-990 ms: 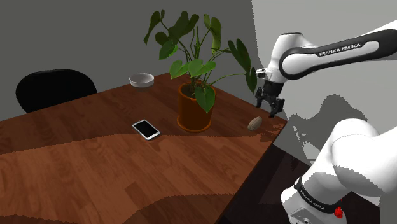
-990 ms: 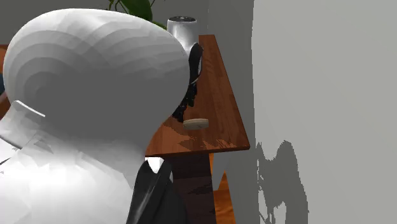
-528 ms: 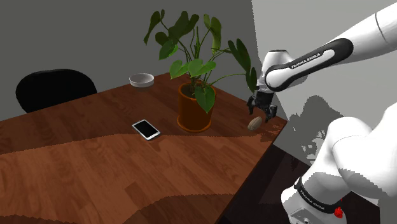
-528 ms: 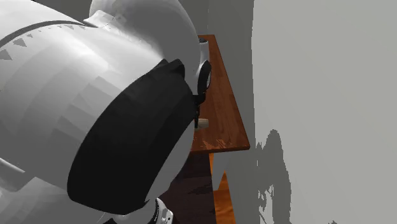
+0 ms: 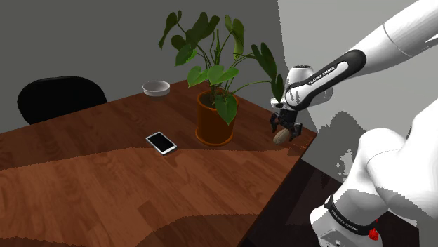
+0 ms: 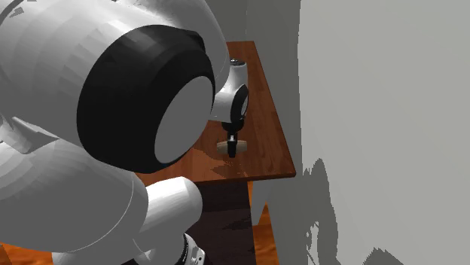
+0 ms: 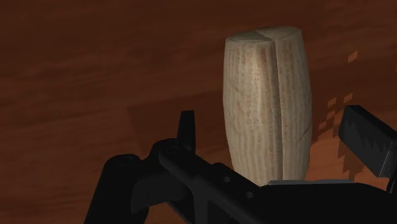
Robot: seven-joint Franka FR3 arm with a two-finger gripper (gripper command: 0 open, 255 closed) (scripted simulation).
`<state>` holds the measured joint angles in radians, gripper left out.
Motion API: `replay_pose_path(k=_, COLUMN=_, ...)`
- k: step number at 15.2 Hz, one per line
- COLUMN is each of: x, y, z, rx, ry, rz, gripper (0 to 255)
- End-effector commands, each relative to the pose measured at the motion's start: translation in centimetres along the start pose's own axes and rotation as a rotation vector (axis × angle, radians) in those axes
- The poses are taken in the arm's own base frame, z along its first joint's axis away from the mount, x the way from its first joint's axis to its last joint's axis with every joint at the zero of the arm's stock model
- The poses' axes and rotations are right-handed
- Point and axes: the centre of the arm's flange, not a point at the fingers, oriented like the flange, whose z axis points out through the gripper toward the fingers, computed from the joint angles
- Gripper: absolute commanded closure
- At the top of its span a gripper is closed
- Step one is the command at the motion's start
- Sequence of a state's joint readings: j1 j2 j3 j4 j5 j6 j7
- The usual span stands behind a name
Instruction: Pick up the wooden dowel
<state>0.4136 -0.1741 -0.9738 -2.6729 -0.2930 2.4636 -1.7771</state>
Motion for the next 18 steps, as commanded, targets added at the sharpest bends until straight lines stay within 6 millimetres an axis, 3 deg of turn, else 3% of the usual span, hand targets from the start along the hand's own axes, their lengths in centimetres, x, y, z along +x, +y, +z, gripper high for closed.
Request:
replay_pose_path(k=1, x=-0.1, y=0.1, z=0.4, rx=-0.001, ry=-0.001, rz=0.001, gripper=0)
replay_pose_path(k=2, x=-0.1, y=0.1, z=0.4, rx=-0.001, ry=-0.001, rz=0.001, gripper=255)
replay_pose_path(k=11, x=-0.1, y=0.1, z=0.4, rx=-0.001, ry=-0.001, rz=0.001, gripper=255)
replay_pose_path(k=18, x=-0.1, y=-0.3, z=-3.2, rx=-0.001, ry=-0.001, rz=0.001, gripper=255)
